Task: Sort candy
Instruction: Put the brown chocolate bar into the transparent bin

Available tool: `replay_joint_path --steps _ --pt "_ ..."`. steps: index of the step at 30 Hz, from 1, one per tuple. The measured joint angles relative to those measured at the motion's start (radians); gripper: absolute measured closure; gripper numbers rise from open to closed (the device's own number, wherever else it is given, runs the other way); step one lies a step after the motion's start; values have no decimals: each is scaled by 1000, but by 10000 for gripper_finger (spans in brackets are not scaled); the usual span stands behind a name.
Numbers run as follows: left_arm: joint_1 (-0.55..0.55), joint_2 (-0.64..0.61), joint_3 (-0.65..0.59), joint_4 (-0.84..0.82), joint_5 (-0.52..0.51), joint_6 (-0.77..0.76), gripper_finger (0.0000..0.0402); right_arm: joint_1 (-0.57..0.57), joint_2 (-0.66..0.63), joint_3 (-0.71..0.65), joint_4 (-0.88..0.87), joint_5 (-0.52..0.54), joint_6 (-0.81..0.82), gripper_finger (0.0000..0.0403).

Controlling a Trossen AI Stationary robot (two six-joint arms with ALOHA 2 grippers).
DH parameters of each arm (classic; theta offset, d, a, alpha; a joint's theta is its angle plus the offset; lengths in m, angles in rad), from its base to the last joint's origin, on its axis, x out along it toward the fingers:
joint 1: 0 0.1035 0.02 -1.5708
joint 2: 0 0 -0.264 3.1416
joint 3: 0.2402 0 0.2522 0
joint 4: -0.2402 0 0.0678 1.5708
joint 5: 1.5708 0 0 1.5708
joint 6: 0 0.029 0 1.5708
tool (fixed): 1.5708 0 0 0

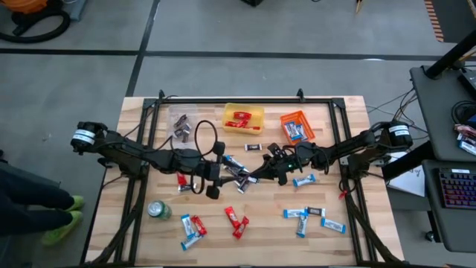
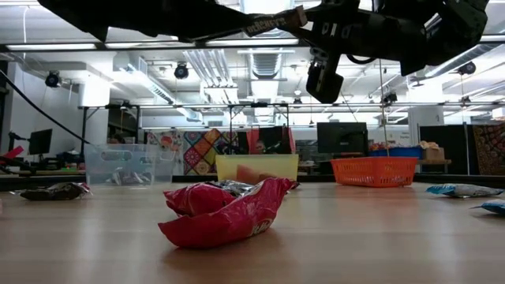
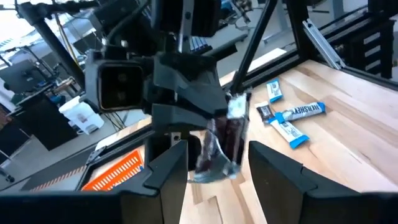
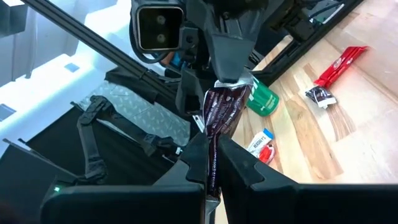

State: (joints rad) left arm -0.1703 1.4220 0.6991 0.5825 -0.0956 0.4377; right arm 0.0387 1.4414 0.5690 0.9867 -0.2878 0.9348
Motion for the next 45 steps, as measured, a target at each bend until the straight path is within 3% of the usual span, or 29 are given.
replay_joint_path --steps 4,13,20,30,38,43,45 --pt "0 0 0 -8 0 15 275 0 0 0 0 0 -3 390" --pt "-1 0 0 -8 2 51 391 0 0 0 0 4 -17 390" --pt "-1 0 2 -4 2 45 398 0 0 0 -1 14 -17 384" --pt "0 -7 5 -53 -20 11 401 -33 -13 0 -38 14 -2 295" --pt "0 -100 6 -306 -306 -166 401 -95 -64 0 -158 -31 -51 255" --pt "13 -183 7 -628 -648 -376 401 -121 -117 0 -303 -7 -112 253" --pt "37 -213 6 -784 -735 -490 401 -121 -139 0 -338 24 -129 254"
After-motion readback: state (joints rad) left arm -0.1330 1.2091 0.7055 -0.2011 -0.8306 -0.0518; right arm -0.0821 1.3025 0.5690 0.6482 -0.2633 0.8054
